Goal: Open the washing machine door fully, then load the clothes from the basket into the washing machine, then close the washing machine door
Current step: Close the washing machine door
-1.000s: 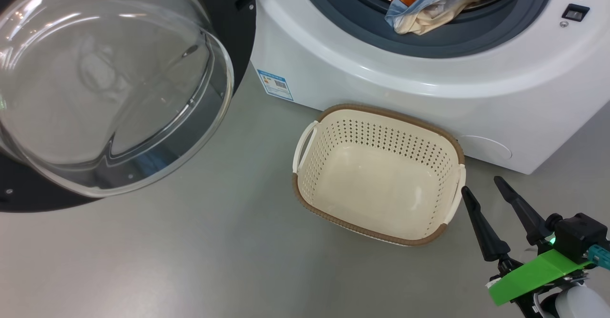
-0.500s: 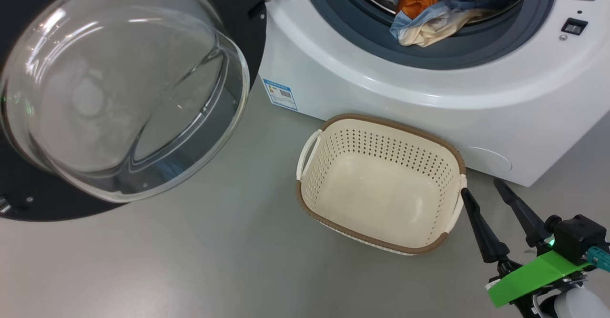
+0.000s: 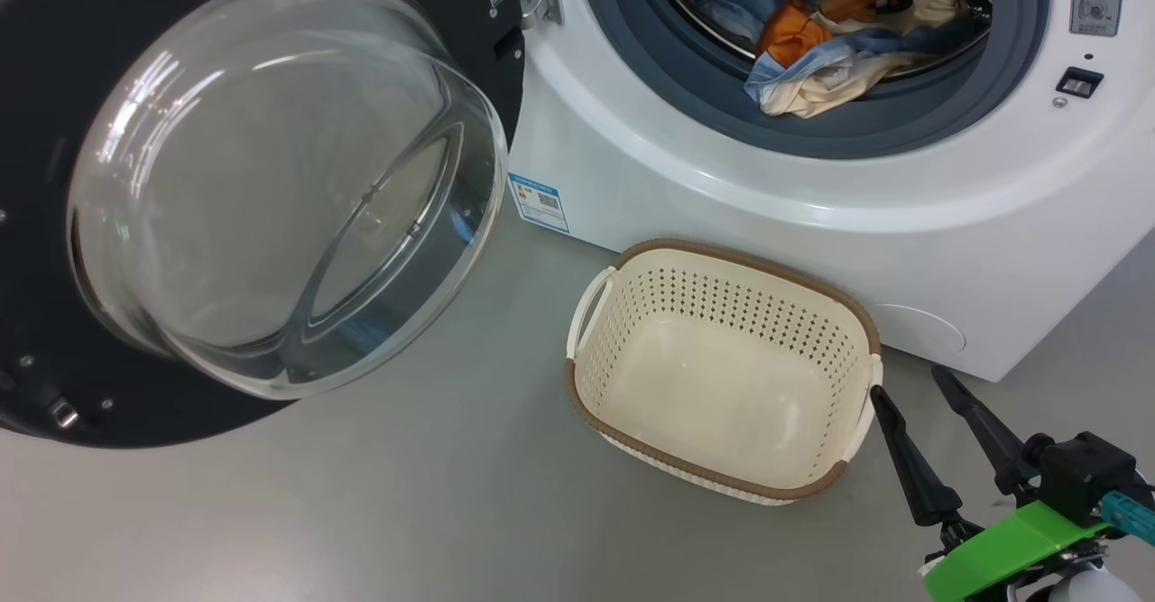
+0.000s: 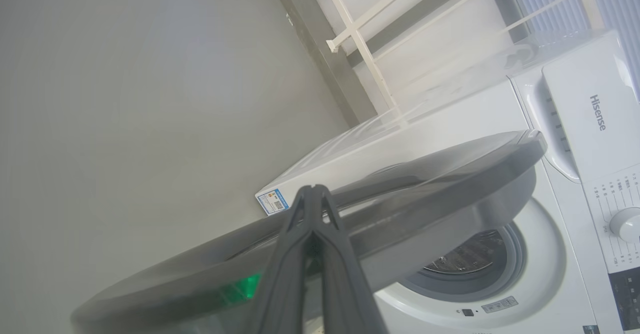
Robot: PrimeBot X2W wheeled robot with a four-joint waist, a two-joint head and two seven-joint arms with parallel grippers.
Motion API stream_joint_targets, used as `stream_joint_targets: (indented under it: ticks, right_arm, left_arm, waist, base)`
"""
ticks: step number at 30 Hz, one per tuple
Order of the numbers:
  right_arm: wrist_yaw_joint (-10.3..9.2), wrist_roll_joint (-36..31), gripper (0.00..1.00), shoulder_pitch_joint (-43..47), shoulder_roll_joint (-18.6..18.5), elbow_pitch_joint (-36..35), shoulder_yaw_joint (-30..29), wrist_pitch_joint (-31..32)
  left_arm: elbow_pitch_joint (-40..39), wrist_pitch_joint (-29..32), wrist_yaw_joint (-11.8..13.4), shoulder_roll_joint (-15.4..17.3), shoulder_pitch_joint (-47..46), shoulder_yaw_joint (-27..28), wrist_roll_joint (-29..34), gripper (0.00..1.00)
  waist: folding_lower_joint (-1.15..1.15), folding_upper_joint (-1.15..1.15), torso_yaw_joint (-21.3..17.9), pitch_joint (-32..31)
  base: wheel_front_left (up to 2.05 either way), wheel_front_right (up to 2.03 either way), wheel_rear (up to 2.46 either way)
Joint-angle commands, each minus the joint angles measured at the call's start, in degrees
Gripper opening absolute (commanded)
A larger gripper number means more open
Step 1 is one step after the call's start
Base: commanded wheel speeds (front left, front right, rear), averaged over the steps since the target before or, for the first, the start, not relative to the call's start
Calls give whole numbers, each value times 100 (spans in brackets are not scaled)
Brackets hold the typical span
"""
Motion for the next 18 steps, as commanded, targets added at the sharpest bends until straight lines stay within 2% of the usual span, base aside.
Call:
stream_joint_targets:
  ticks: [1,18]
  right_arm:
    - [9,-79,100,70,-41,-119,84,-27]
    - [9,-86,100,286,47,-125,-34,-27]
  left_arm:
    - [-183,155,-18,297,118,94,-98,0]
    - [-696,948,-18,352,402,140,-420,0]
  waist:
    - [0,0,10,-34]
    - [0,0,0,-309]
  base:
    - [0,0,0]
    - [0,0,0]
